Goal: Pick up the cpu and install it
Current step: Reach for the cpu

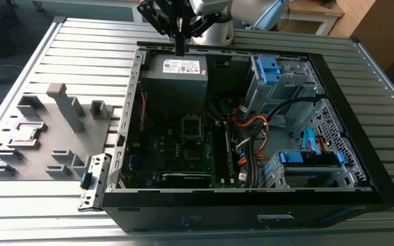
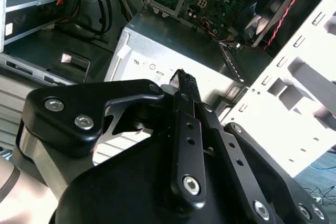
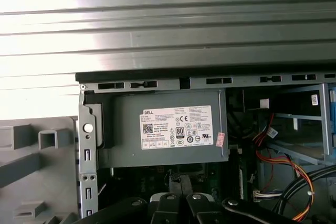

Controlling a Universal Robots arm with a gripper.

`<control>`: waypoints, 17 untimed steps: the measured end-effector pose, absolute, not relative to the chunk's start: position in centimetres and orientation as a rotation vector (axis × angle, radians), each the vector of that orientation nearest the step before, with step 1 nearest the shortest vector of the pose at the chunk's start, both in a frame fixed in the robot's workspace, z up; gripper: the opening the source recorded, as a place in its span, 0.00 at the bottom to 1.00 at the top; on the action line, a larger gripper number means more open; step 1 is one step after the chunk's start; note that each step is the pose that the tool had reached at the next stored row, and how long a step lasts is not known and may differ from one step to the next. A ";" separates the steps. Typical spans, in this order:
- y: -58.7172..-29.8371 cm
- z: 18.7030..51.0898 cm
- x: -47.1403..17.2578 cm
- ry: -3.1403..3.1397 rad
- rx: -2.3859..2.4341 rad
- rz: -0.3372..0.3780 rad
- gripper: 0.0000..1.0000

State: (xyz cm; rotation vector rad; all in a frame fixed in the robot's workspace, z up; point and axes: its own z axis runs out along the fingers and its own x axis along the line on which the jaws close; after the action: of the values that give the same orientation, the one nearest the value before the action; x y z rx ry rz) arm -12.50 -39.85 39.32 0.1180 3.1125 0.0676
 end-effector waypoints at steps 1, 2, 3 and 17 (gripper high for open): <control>-39.8 39.3 -12.6 3.112 0.118 0.068 0.11; -39.8 39.3 -12.7 3.112 0.118 0.068 0.11; -39.8 39.3 -12.7 3.112 0.118 0.068 0.11; -39.4 39.2 -14.6 3.112 0.118 0.068 0.11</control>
State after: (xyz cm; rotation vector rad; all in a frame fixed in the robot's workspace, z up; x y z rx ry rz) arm -14.59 -39.36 39.18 0.1180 3.1124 0.0676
